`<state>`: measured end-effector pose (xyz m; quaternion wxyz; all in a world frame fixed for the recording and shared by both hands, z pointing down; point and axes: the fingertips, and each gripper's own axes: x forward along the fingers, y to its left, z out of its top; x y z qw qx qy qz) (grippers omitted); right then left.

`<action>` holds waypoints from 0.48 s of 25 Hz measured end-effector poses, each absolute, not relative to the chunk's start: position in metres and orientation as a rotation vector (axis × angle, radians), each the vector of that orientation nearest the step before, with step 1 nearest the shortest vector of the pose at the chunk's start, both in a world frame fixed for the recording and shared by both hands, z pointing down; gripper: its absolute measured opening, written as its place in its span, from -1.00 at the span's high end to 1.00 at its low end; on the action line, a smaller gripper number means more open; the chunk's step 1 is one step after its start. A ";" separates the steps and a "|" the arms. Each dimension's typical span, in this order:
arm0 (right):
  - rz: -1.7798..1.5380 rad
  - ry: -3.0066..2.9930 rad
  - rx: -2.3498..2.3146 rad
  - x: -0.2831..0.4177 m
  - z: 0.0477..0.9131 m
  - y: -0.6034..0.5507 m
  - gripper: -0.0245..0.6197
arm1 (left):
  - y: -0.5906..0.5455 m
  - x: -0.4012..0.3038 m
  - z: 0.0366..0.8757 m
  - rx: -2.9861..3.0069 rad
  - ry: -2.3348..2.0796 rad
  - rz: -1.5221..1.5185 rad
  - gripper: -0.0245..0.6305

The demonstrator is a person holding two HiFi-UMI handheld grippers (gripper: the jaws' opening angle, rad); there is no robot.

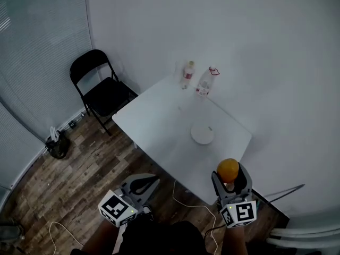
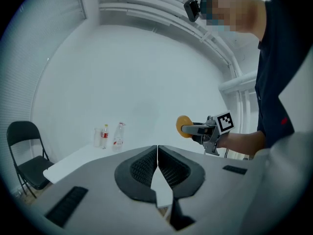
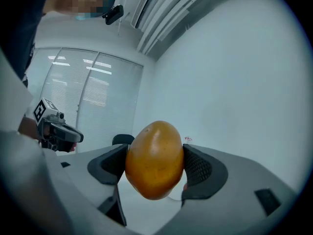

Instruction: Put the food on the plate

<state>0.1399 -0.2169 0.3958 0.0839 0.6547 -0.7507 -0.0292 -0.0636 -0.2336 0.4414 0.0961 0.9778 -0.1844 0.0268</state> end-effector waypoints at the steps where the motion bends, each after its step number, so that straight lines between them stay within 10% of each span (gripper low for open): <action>1: -0.092 -2.230 1.964 0.138 0.395 -0.224 -0.19 | -0.243 -0.066 0.441 2.905 -0.533 0.079 0.85; 12: -0.073 -2.096 2.050 0.179 0.410 -0.270 -0.19 | -0.312 -0.020 0.445 2.897 -0.408 0.095 0.85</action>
